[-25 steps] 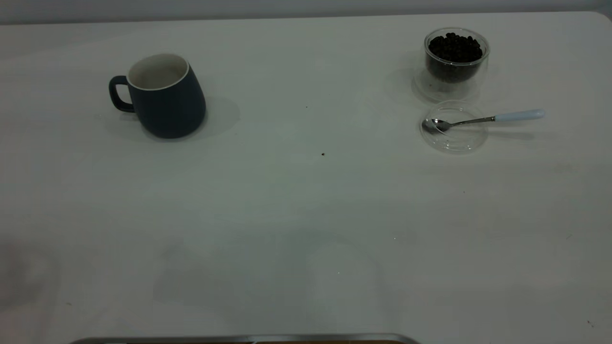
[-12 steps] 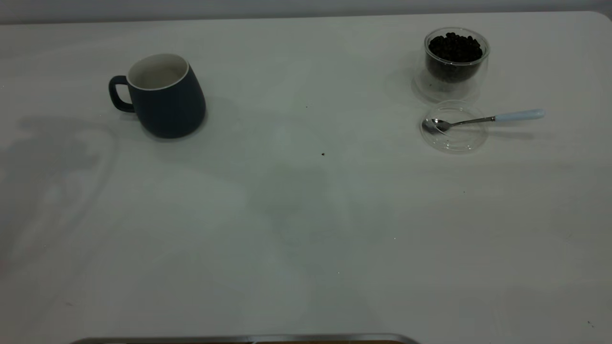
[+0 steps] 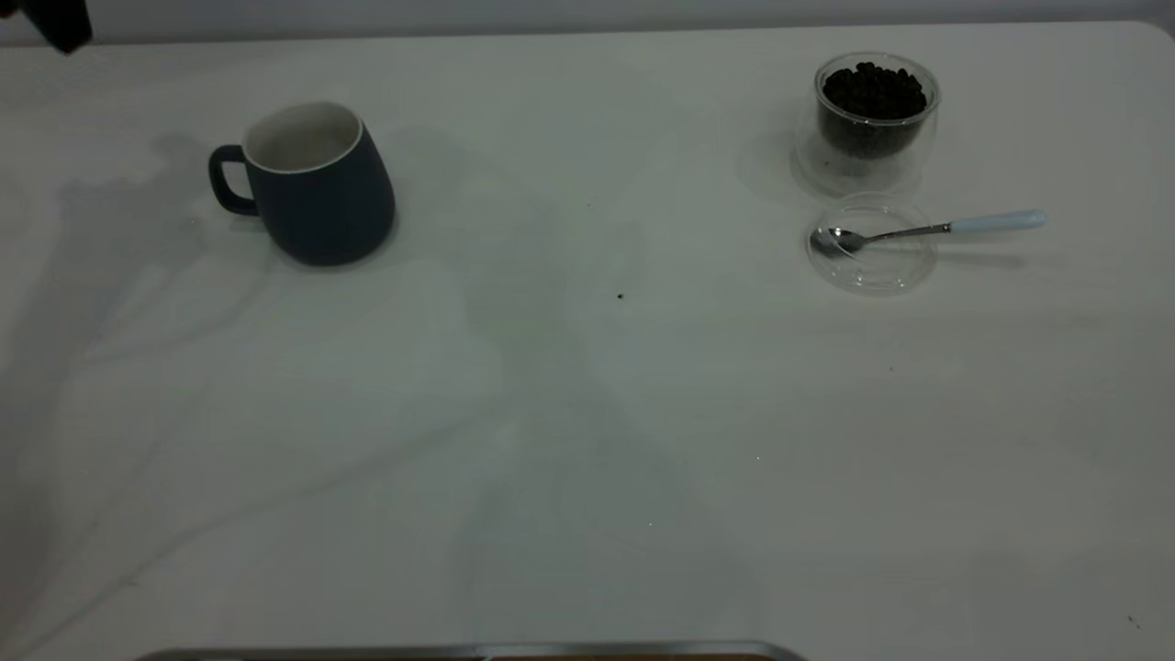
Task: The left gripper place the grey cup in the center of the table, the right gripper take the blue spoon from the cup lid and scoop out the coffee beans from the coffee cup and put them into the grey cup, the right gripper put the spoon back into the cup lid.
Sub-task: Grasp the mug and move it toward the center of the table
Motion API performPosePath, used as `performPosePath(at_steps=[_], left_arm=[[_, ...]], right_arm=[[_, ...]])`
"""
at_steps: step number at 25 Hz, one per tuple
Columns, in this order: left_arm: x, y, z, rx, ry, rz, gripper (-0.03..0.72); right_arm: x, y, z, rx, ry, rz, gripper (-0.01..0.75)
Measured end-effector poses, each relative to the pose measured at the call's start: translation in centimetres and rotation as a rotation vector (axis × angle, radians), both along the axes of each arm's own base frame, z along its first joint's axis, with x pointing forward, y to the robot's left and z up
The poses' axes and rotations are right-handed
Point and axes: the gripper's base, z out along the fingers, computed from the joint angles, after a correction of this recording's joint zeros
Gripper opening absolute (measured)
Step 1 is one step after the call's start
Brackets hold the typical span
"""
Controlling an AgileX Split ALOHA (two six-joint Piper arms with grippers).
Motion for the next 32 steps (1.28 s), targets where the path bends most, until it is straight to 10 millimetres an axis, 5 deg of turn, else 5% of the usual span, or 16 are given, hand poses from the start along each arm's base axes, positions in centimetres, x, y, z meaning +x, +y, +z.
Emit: performPosePath(at_steps=[11,32], left_arm=[[0.3,-2.2,-4.1,-0.08,0.064,-0.661,0.59],[0.6,-4.2,-9.9,-0.11,0.077,-0.965,0.588]], right_arm=[[0.0,0.0,0.0,0.0,0.0,0.0,0.478],[0.0,0.0,0.0,0.0,0.0,0.0,0.478]])
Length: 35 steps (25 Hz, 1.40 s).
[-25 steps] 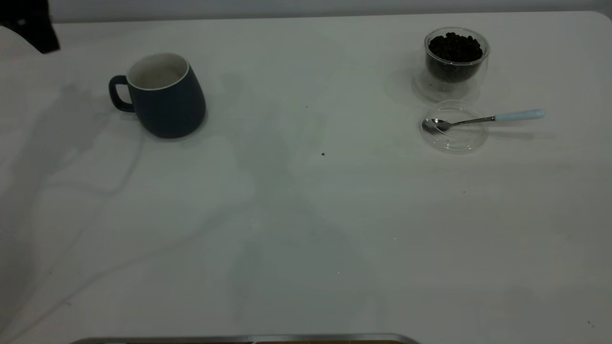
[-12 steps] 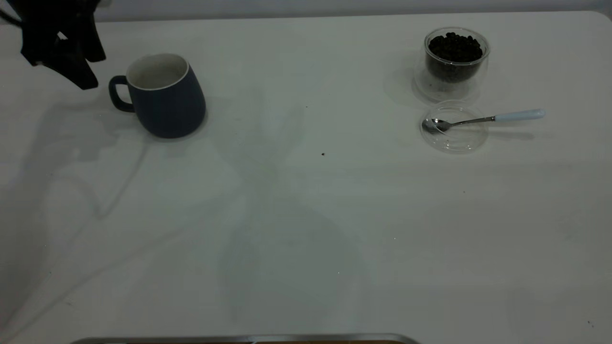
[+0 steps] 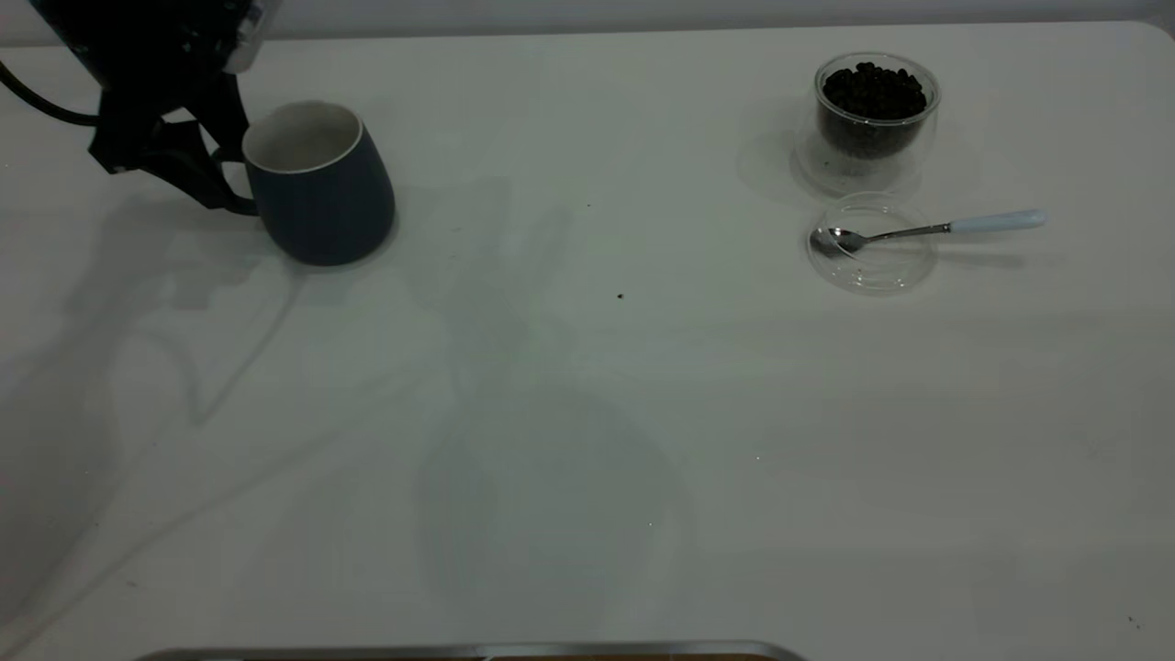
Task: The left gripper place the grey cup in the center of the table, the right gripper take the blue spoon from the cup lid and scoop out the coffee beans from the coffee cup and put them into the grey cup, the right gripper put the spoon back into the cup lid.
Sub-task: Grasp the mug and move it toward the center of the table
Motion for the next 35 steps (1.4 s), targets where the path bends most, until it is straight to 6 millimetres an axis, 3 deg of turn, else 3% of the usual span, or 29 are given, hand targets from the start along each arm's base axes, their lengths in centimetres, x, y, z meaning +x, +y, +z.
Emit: performPosePath(at_steps=[9,19,30,35], left_arm=[[0.2,-1.9,-0.1,-0.021,-0.032,-0.014,0.588],[-0.1,-7.2,-0.3,-0.052,-0.077,-0.081,0.585],[-1.0,-13.5,0.0,-0.135,-0.13,-0.106,0.465],[-1.2,-15.4,-1.4,-0.142,-0.167,-0.103,0.407]], right_arm=[[0.0,0.0,0.0,0.0,0.0,0.0,0.478],[0.0,0.0,0.0,0.0,0.0,0.0,0.478],[0.0,0.0,0.0,0.0,0.0,0.0,0.478],[0.0,0.0,0.0,0.0,0.0,0.0,0.478]])
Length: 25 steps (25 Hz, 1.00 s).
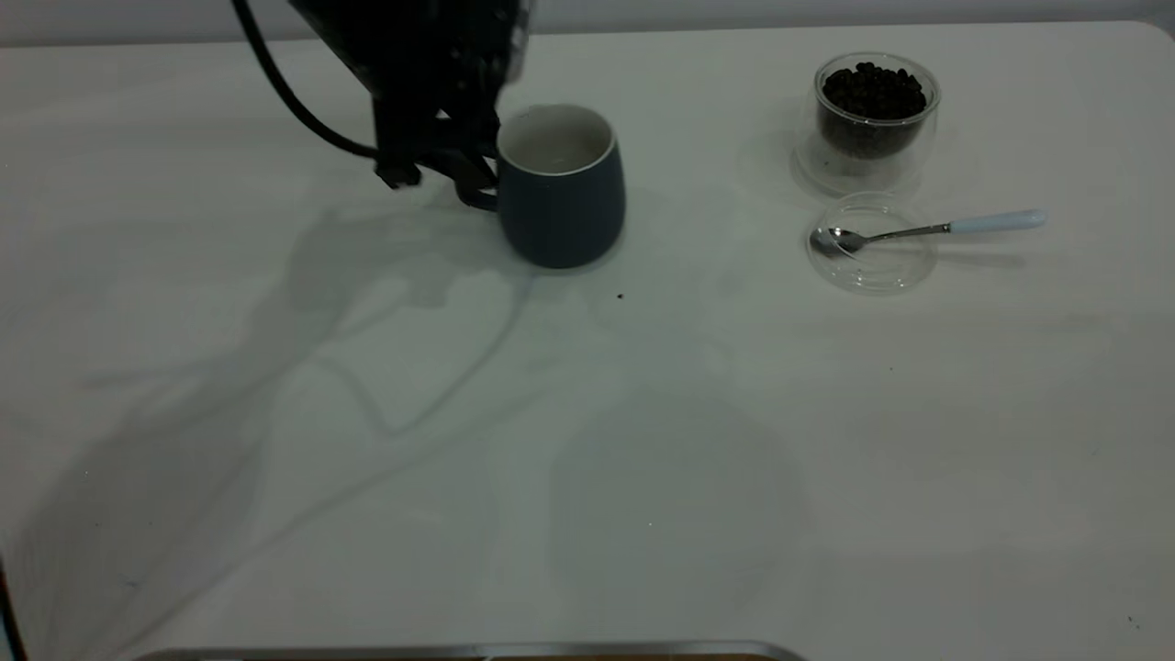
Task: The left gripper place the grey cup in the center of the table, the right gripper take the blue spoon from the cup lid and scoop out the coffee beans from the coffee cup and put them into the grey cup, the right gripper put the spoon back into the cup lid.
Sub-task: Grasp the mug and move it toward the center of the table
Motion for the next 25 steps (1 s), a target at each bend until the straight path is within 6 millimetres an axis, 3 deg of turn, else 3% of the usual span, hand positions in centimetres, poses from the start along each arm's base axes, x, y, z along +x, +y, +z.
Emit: performPosePath(at_steps=[4,17,25], left_arm=[[-0.4,-0.9,-1.1,0.006,0.001,-0.012,0.369],[-0.6,-1.7,-1.1,-0.009,-0.005,-0.005,0.34],[-0.7,-1.8,0.6,-0.029,0.017,-0.003,0.338]], right_arm=[[0.0,0.0,0.0,0.0,0.0,0.0,0.478],[0.0,0.0,0.0,-0.001,0.0,0.0,0.478],[0.0,0.0,0.0,-0.001,0.0,0.0,0.478]])
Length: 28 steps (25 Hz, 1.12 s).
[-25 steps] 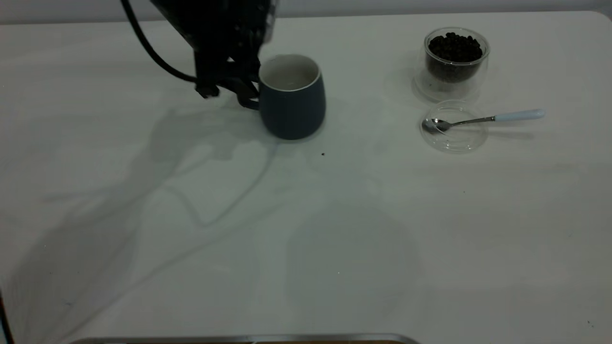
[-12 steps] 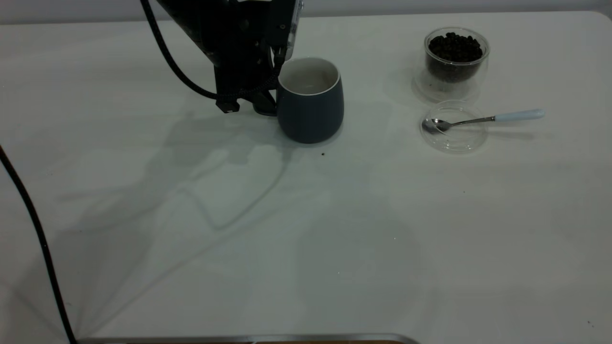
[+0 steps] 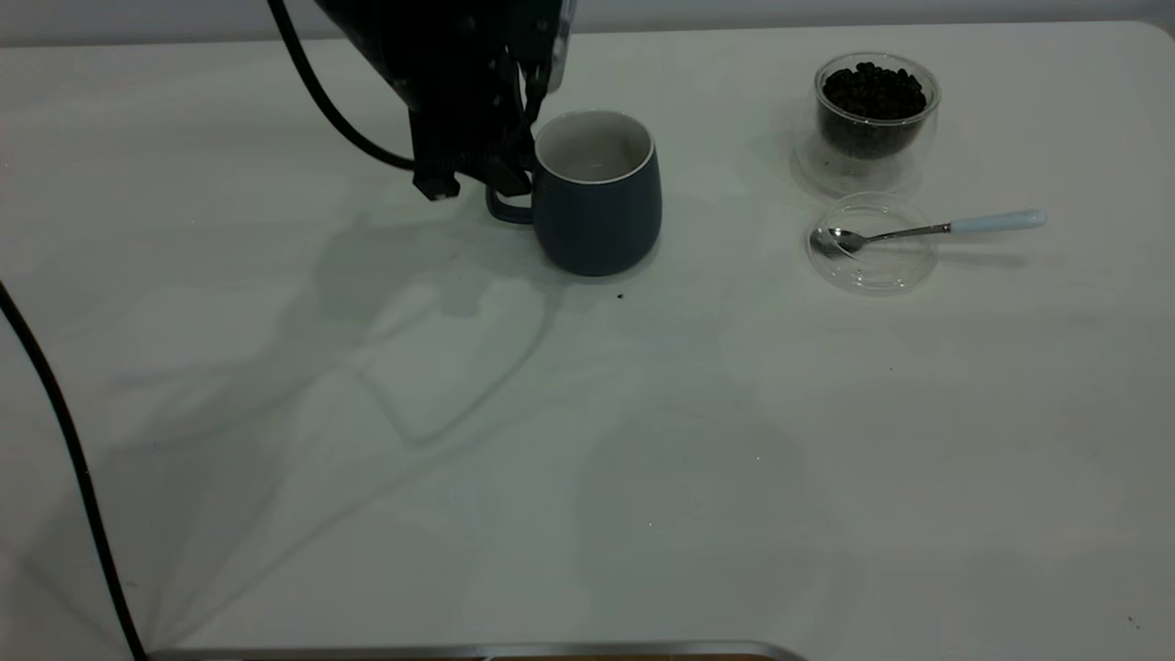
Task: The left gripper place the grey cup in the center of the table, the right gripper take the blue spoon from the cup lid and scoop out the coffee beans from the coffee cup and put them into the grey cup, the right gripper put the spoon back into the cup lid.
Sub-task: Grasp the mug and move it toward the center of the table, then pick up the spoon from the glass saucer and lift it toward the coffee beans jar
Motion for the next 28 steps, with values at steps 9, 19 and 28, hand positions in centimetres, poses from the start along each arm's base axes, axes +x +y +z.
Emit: performPosePath(at_steps=[9,19,28], left_arm=[[-0.2,-0.2,3.1,-0.023,0.002,-0.015,0.338],[-1.4,4.0,14.7,0.156,-0.034,0.202,0.338],[-10.4,8.4,31.9,-0.003,-0.029,0.746,0.338]], right_arm=[[0.0,0.0,0.0,0.001,0.0,0.0,0.478],[0.0,0.0,0.0,0.0,0.0,0.0,0.478],[0.0,0.0,0.0,0.001,0.0,0.001,0.478]])
